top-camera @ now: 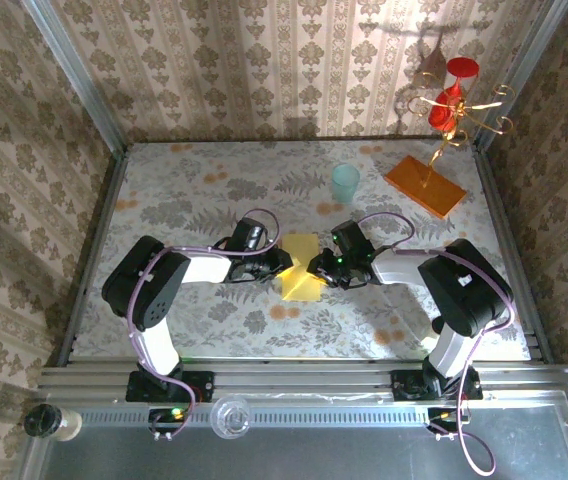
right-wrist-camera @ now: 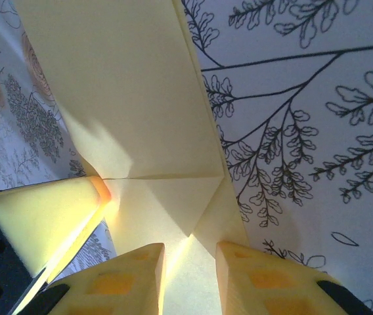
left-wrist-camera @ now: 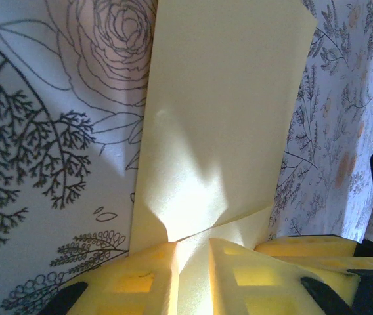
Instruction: Fold a paper plane with a square sheet of paper (pick it up from the middle)
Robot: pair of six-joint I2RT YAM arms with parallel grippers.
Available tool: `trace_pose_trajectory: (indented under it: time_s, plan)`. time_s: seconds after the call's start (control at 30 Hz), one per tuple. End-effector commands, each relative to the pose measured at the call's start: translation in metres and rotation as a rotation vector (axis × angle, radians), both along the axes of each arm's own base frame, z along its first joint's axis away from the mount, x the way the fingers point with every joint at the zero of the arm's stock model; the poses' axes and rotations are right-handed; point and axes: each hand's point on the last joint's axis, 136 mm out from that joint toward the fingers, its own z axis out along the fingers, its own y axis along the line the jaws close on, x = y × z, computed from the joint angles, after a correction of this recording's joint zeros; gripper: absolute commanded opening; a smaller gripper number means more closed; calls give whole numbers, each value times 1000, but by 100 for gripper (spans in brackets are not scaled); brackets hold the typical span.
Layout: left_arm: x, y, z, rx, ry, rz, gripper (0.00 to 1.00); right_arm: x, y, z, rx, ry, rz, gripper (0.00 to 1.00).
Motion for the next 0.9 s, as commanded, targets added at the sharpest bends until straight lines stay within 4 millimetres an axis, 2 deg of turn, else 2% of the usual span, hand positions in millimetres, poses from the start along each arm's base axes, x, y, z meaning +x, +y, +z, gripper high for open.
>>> trace_pose_trajectory:
  time_s: [0.0, 0.17, 0.5, 0.87]
  plan:
    - [-7, 14, -21, 60, 51, 24, 20, 5, 7, -1, 6, 4, -5, 27]
    - [-7, 13, -22, 54, 54, 20, 20, 7, 8, 0, 11, 0, -15, 23]
    - [-8, 12, -24, 49, 61, 17, 19, 9, 11, -2, 29, 11, -22, 23]
    - [-8, 12, -25, 48, 62, 18, 19, 14, 17, 10, 65, -40, -3, 20]
